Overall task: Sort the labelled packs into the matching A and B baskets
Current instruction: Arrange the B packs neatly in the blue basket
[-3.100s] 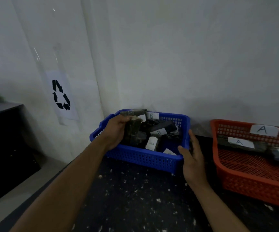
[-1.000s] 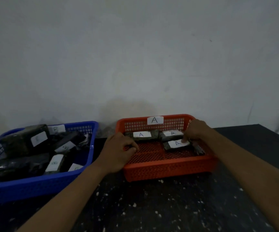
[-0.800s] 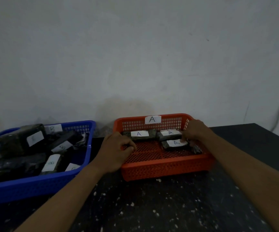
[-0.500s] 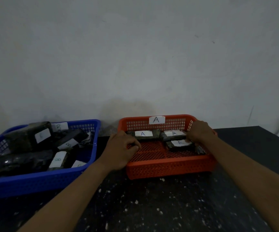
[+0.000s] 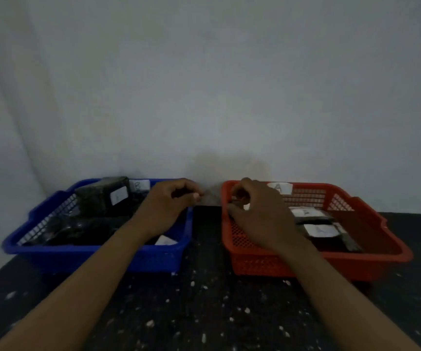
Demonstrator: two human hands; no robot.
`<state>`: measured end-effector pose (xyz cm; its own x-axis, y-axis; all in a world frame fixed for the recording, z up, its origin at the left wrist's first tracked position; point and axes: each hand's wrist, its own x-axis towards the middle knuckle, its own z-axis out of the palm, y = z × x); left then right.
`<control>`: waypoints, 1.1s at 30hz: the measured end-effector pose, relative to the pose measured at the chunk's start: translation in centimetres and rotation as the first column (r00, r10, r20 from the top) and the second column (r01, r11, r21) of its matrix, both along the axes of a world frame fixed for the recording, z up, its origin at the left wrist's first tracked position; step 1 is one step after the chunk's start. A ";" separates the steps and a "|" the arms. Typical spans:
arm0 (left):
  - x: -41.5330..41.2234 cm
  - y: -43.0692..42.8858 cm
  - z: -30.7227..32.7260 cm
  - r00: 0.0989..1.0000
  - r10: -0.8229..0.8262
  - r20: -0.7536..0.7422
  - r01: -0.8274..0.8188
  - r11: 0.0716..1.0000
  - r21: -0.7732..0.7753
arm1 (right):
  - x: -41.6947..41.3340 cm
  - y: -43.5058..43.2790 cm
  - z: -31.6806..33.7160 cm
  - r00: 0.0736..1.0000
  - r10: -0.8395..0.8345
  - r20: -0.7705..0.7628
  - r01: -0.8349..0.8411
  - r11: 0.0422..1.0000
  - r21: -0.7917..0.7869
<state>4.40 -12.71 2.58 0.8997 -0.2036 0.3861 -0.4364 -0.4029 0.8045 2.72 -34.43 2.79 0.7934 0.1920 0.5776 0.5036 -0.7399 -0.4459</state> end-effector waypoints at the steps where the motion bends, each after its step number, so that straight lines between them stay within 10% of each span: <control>1: -0.2 1.9 -0.1 0.998 0.061 -0.022 -0.060 0.997 0.053 | 0.0 1.8 -0.5 0.997 0.070 -0.018 -0.070 0.997 0.036; 9: -1.0 13.0 -2.7 0.926 0.377 -0.007 -0.288 0.720 0.631 | 2.0 10.6 -5.4 0.924 0.241 -0.298 -0.164 0.951 0.261; 17: -0.2 14.3 -2.5 0.917 0.388 0.093 -0.352 0.677 0.647 | 2.5 11.2 -7.9 0.953 0.215 -0.214 -0.105 0.897 0.429; 21: -1.8 18.0 -1.2 0.849 0.522 0.080 -0.342 0.429 0.836 | 2.4 11.3 -8.0 0.962 0.200 -0.186 -0.109 0.906 0.408; 26: -3.2 19.7 -1.0 0.864 0.496 -0.085 -0.338 0.697 0.632 | 2.3 11.1 -7.6 0.958 0.210 -0.195 -0.111 0.899 0.424; 29: -3.5 19.0 -0.7 0.879 0.464 -0.109 -0.432 0.872 0.232 | 2.3 11.1 -7.6 0.958 0.216 -0.191 -0.111 0.888 0.446; 33: -2.5 15.0 -0.6 0.840 0.542 -0.009 -0.540 0.838 0.077 | 2.3 11.2 -7.7 0.957 0.225 -0.182 -0.111 0.867 0.485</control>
